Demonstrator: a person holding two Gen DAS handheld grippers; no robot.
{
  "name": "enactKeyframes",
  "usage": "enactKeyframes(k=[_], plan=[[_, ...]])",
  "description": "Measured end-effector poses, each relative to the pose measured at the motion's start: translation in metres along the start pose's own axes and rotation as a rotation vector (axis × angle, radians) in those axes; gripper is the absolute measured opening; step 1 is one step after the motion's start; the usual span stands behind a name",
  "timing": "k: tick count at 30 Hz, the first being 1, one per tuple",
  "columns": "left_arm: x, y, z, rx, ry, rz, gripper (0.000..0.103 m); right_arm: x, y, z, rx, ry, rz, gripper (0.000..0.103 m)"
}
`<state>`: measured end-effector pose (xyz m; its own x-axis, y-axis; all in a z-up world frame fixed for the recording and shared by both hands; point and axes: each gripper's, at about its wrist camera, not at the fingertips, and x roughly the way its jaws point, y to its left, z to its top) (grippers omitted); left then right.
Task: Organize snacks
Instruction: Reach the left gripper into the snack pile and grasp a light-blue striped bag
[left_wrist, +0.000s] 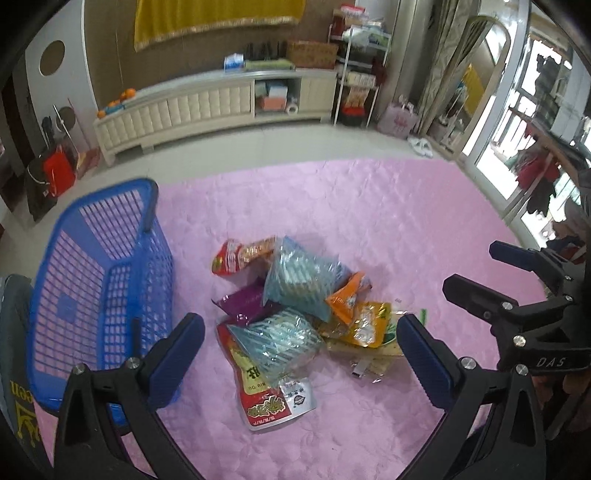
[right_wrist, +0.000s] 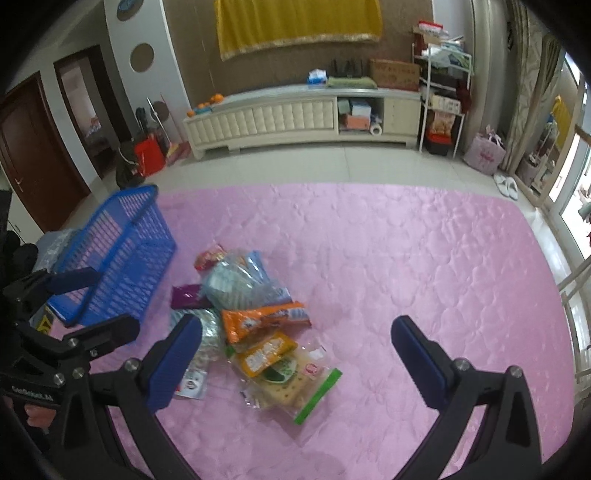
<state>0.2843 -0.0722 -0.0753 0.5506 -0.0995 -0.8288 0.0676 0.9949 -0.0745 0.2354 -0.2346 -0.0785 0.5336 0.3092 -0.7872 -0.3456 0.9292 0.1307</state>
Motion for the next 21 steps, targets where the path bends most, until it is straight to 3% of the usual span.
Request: enactKeyframes(k=[8, 18, 21], plan=[[0.053, 0.002, -0.011, 0.001, 0.120, 0.041, 0.103, 0.048, -0.014, -0.012, 0.011, 0.083, -0.004, 0.103], [0.108, 0.008, -0.011, 0.017, 0.222, 0.087, 0.103, 0.071, -0.025, -0.019, 0.025, 0.118, -0.009, 0.103], [0.127, 0.008, -0.013, 0.043, 0.258, 0.129, 0.092, 0.072, -0.027, -0.022, 0.032, 0.127, 0.000, 0.103]])
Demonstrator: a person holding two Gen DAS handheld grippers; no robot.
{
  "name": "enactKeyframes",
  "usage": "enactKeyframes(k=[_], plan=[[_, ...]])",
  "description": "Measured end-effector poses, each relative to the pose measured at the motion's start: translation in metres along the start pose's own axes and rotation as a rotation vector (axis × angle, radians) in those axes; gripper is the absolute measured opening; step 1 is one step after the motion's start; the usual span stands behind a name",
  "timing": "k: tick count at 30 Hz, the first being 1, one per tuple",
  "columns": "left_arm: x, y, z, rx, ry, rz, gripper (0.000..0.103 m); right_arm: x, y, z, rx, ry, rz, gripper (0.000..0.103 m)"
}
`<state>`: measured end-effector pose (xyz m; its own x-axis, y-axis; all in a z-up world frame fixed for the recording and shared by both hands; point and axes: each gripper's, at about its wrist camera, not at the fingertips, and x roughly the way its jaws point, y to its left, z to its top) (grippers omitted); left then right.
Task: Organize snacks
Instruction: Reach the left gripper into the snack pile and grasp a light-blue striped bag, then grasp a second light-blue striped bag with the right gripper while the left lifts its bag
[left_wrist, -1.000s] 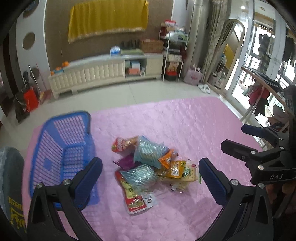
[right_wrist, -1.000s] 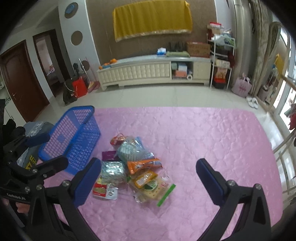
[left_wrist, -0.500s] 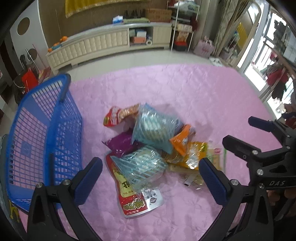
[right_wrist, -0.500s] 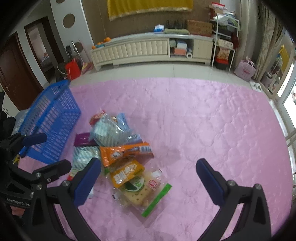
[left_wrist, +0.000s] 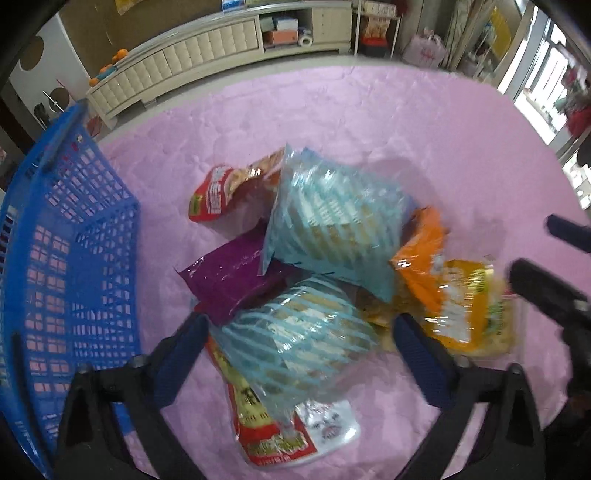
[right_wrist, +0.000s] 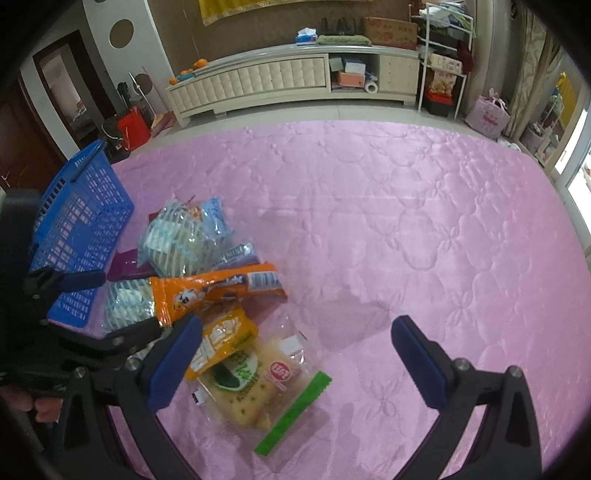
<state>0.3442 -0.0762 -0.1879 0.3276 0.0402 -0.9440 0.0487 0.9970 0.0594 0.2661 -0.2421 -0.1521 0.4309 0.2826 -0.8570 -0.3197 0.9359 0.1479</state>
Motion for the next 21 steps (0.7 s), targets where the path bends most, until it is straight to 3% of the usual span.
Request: enactKeyframes(k=[12, 17, 21], plan=[[-0.019, -0.004, -0.019, -0.002, -0.039, -0.027, 0.065, 0.000, 0.001, -0.003, -0.009, 0.018, 0.045, 0.103], [-0.048, -0.002, -0.031, -0.011, -0.078, -0.066, 0.063, -0.012, 0.015, 0.001, -0.069, 0.003, 0.056, 0.103], [-0.081, 0.000, -0.038, -0.019, -0.162, -0.097, 0.063, -0.024, 0.025, 0.009, -0.113, -0.010, 0.059, 0.103]])
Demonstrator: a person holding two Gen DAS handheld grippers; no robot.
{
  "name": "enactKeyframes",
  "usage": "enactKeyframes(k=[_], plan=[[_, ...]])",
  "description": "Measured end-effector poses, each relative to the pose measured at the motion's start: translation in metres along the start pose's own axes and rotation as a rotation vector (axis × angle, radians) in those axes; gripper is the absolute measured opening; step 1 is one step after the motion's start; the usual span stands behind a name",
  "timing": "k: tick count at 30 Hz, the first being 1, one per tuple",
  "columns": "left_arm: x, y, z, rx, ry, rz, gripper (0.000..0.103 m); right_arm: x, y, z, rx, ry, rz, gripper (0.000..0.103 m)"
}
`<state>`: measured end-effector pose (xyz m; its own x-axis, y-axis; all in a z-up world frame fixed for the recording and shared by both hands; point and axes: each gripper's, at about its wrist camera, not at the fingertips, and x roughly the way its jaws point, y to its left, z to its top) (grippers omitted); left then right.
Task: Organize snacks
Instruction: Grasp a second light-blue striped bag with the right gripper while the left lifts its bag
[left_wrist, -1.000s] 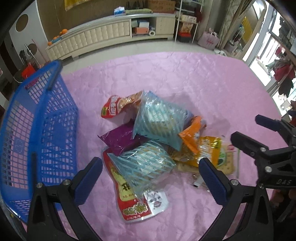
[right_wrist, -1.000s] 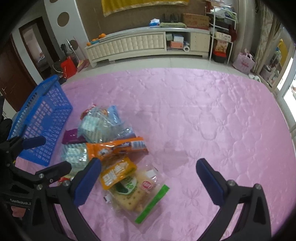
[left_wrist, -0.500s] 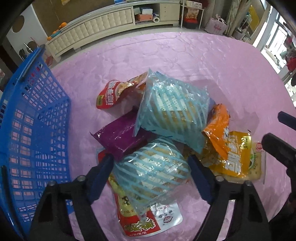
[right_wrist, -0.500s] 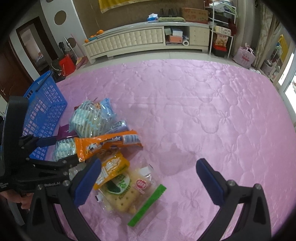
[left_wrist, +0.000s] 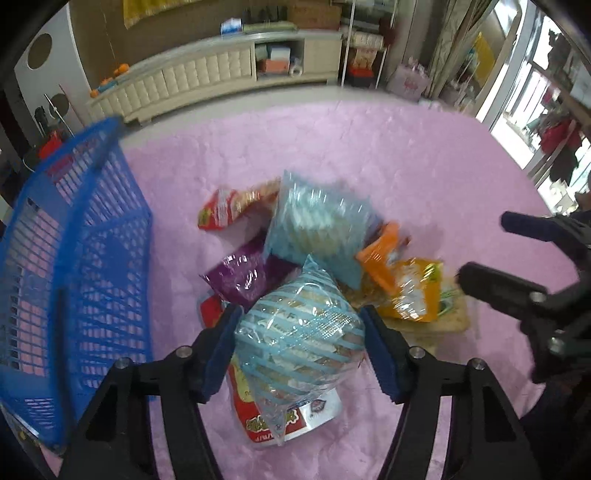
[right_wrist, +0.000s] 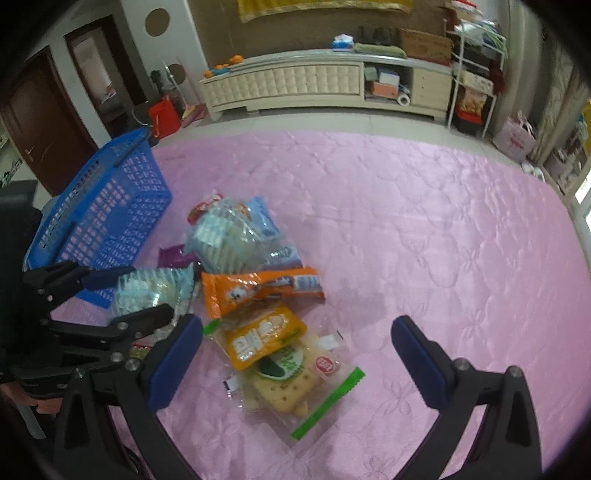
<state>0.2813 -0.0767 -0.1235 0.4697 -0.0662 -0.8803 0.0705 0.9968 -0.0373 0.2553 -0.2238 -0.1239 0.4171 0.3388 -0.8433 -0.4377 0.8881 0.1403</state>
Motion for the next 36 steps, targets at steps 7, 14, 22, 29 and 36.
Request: enactKeyframes(k=[7, 14, 22, 29, 36], plan=[[-0.054, 0.005, 0.011, -0.010, -0.113, -0.006, 0.063, -0.012, 0.020, 0.024, -0.111, -0.016, 0.026, 0.103], [-0.082, 0.042, 0.019, -0.041, -0.166, 0.024, 0.063, 0.002, 0.048, 0.046, -0.230, 0.005, 0.025, 0.103], [-0.086, 0.049, 0.018, -0.023, -0.185, 0.056, 0.063, 0.046, 0.066, 0.060, -0.352, 0.093, 0.057, 0.103], [-0.072, 0.046, 0.016, -0.009, -0.156, 0.099, 0.063, 0.088, 0.073, 0.060, -0.463, 0.162, 0.052, 0.097], [-0.062, 0.044, 0.016, 0.009, -0.148, 0.143, 0.063, 0.119, 0.077, 0.054, -0.517, 0.218, 0.057, 0.066]])
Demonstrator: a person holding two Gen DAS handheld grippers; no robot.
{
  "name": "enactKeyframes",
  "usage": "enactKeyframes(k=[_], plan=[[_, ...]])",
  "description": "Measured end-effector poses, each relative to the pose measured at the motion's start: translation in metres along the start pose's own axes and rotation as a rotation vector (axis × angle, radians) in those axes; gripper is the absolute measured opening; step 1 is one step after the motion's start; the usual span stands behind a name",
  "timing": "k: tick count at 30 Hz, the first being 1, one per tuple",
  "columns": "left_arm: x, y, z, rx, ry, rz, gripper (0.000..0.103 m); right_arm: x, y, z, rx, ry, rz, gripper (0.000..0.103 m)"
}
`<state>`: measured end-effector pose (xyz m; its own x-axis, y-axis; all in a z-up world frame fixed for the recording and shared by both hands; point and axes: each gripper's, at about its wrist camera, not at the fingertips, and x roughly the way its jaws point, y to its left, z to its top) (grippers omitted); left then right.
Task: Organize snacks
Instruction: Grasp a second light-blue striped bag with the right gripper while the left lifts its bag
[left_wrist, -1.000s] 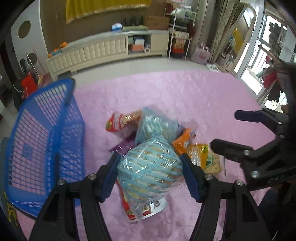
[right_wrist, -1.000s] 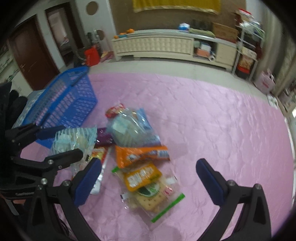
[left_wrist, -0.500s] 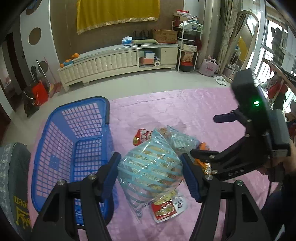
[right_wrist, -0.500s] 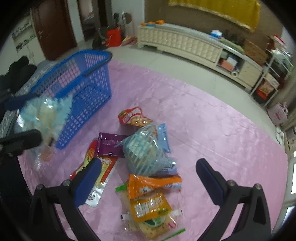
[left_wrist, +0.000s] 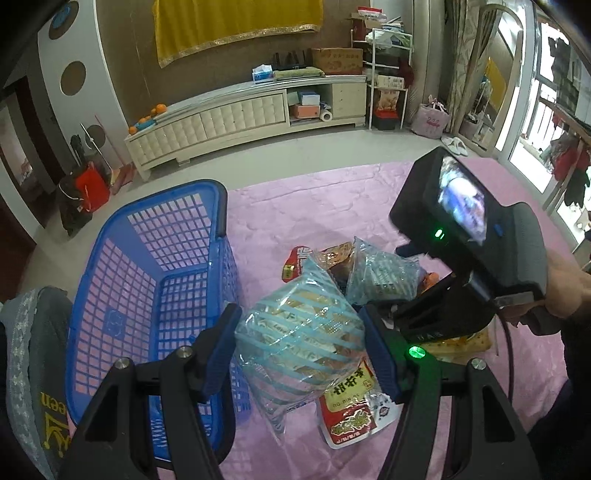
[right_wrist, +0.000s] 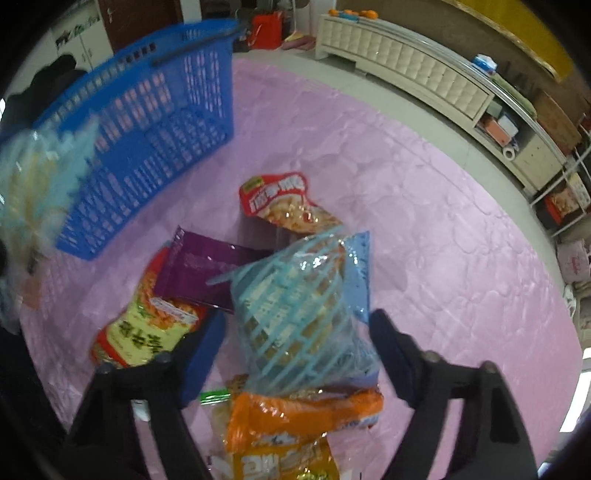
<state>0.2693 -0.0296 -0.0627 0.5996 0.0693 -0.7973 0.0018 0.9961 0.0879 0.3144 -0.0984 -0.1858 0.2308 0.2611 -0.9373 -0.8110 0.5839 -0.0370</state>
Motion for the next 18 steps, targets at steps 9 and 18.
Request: enactKeyframes(k=[9, 18], plan=[[-0.008, -0.002, -0.007, -0.003, -0.015, 0.003, 0.063, -0.047, 0.007, -0.018, 0.068, -0.132, 0.015, 0.061], [-0.046, 0.006, -0.012, -0.026, -0.079, -0.010, 0.063, -0.107, 0.020, -0.034, 0.145, -0.214, -0.004, 0.061]])
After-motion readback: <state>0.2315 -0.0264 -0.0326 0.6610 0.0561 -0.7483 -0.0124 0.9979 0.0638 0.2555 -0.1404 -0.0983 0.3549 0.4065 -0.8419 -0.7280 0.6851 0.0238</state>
